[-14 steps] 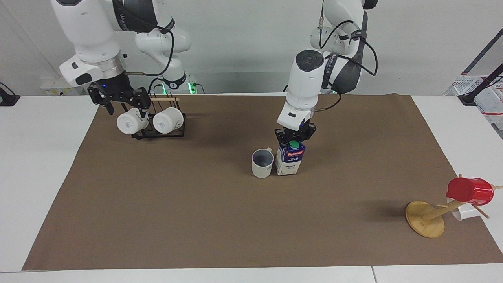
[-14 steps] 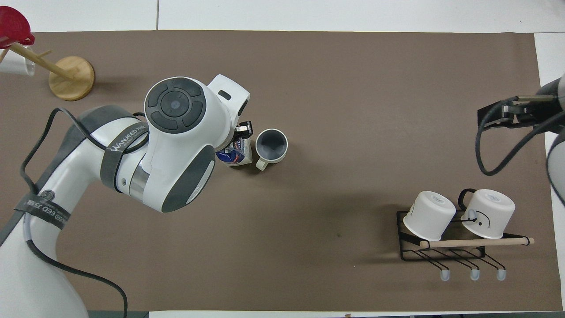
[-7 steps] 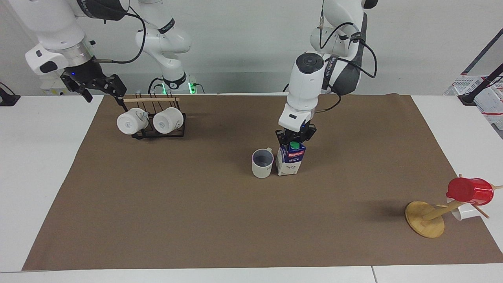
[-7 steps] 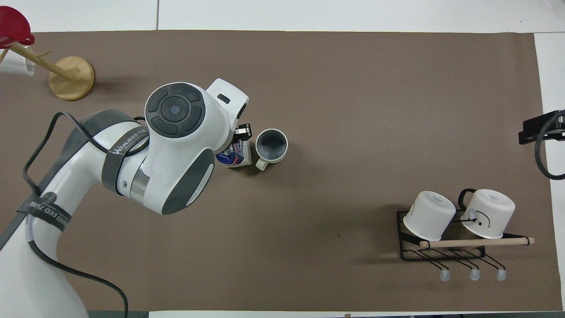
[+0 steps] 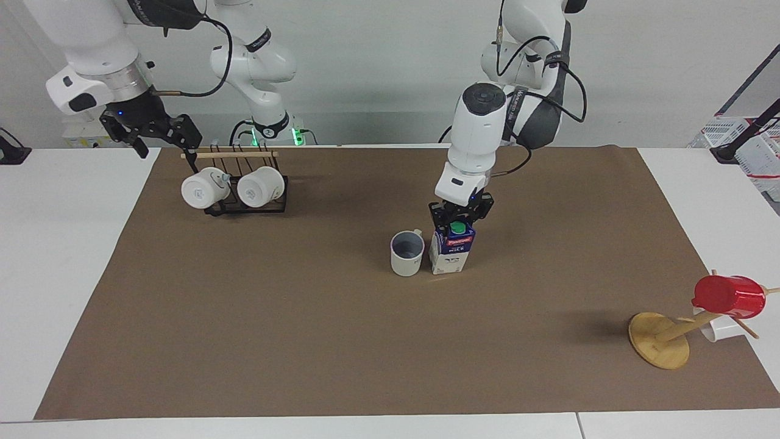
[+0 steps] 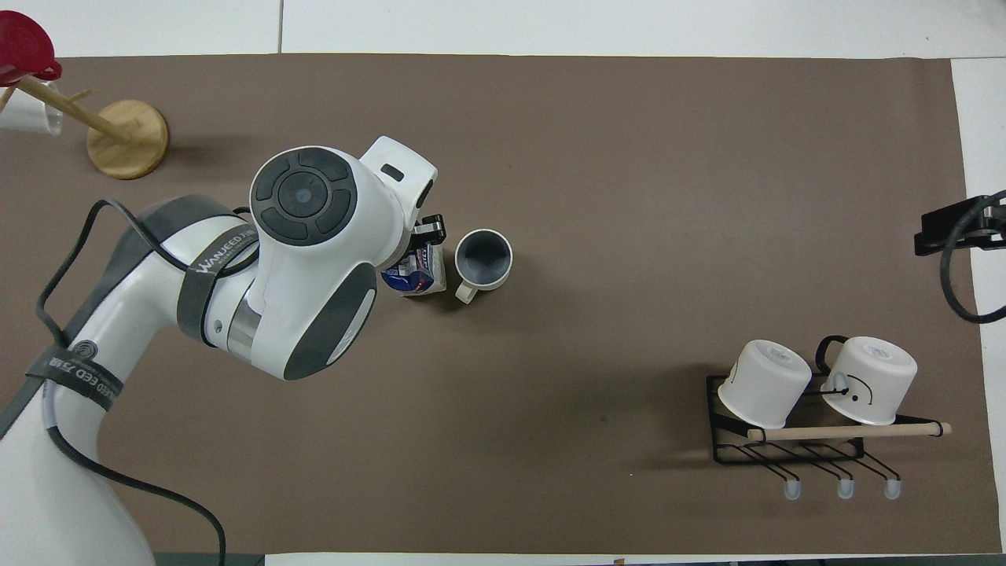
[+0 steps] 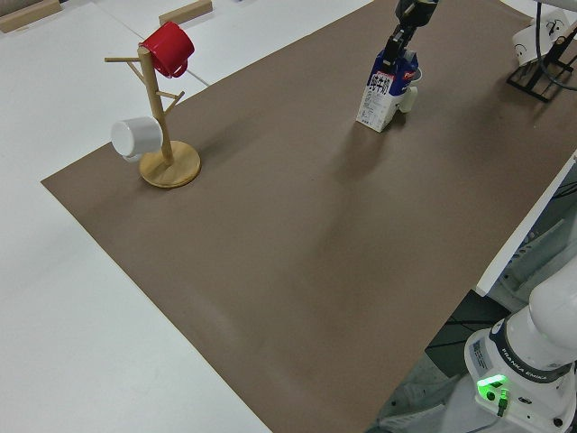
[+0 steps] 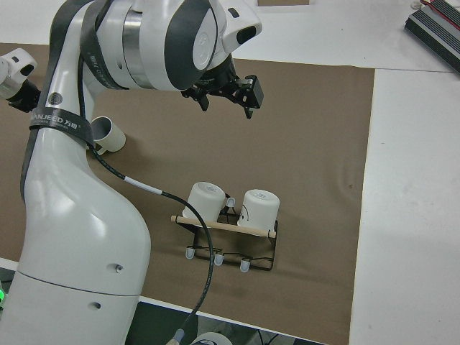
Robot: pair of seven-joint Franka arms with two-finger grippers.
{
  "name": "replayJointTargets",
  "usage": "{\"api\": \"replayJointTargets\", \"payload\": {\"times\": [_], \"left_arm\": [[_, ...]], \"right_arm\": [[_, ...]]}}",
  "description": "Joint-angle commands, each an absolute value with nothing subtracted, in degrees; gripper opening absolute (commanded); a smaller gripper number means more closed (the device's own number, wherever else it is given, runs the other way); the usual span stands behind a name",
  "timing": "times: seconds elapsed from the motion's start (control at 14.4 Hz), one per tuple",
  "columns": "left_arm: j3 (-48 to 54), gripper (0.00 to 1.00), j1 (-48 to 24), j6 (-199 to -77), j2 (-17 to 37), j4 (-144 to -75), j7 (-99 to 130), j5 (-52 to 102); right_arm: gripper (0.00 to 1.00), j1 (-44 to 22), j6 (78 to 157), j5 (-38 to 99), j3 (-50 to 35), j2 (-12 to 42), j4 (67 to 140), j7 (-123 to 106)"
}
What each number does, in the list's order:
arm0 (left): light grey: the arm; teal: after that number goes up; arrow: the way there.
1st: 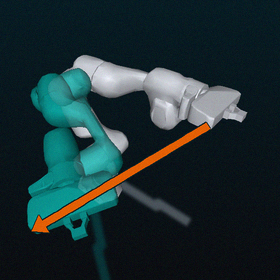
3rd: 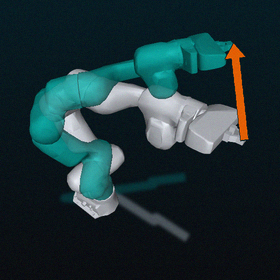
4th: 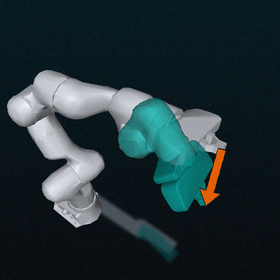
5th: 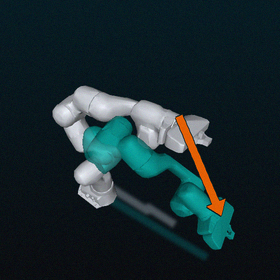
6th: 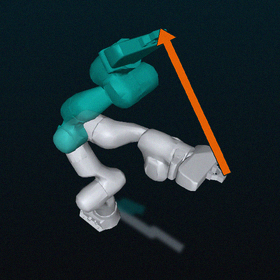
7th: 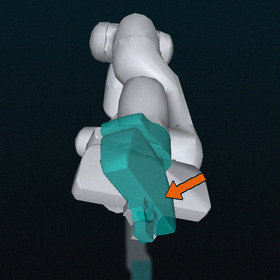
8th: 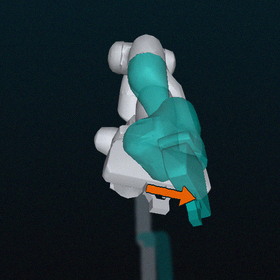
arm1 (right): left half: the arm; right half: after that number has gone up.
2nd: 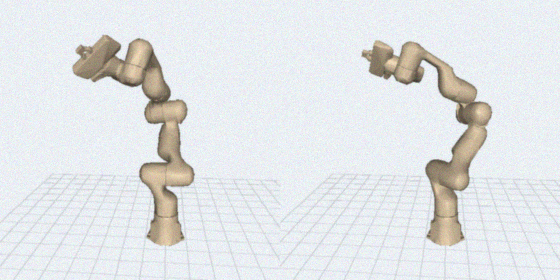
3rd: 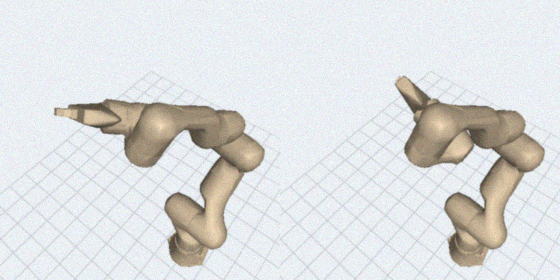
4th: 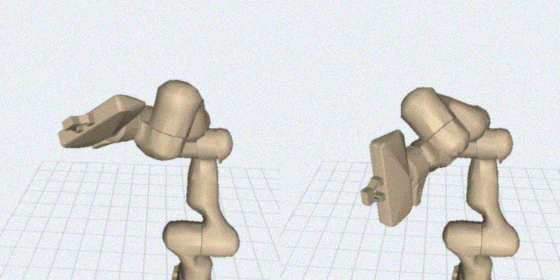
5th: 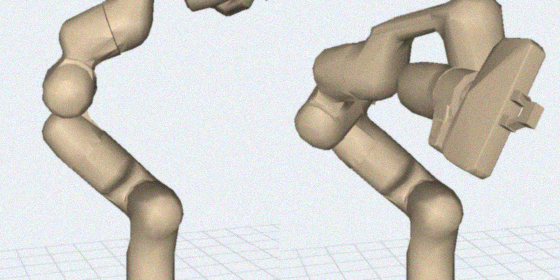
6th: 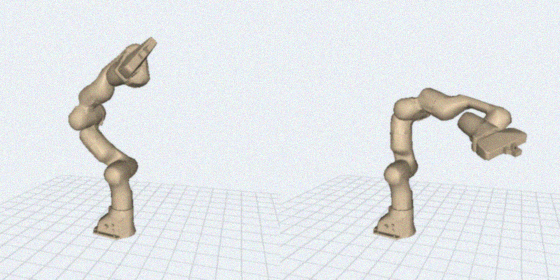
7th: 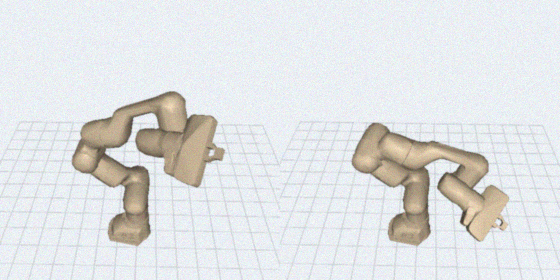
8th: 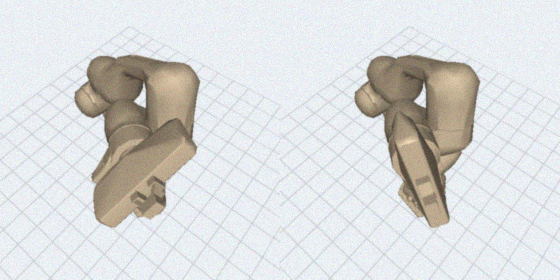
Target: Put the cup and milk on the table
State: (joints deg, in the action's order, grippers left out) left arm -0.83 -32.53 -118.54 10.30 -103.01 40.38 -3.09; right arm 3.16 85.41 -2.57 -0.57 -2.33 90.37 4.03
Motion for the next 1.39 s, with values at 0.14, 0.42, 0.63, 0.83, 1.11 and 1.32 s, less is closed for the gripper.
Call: {"api": "replayJointTargets", "payload": {"times": [0.14,0.42,0.63,0.83,1.11,1.32], "left_arm": [[-1.1,1.00,-32.5,-116.8,4.1,-104.5,40.9,-4.2],[-1.6,1.00,-28.2,-109.1,-1.9,-104.6,34.2,-4.2],[-1.8,1.00,-22.1,-104.2,-3.3,-104.6,23.1,-3.9],[-2.0,1.00,-14.5,-103.6,-3.4,-104.4,13.1,-2.3],[-2.1,1.00,-3.2,-97.5,-3.1,-98.3,-2.1,0.3],[-2.1,1.00,2.3,-91.9,-2.5,-93.0,-7.4,1.8]], "right_arm": [[1.00,3.3,83.4,-0.5,-1.3,-1.9,88.2,5.2],[1.00,0.3,82.1,-0.7,-2.1,-0.6,84.8,7.9],[1.00,-0.2,82.1,-1.1,-2.1,-0.6,85.4,8.0],[1.00,-0.3,82.4,-1.1,-2.1,-0.8,85.8,7.3],[1.00,-0.2,82.3,-1.2,-2.1,-0.8,85.8,3.8],[1.00,0.1,82.3,-1.2,-2.1,-0.8,85.8,2.5]]}}
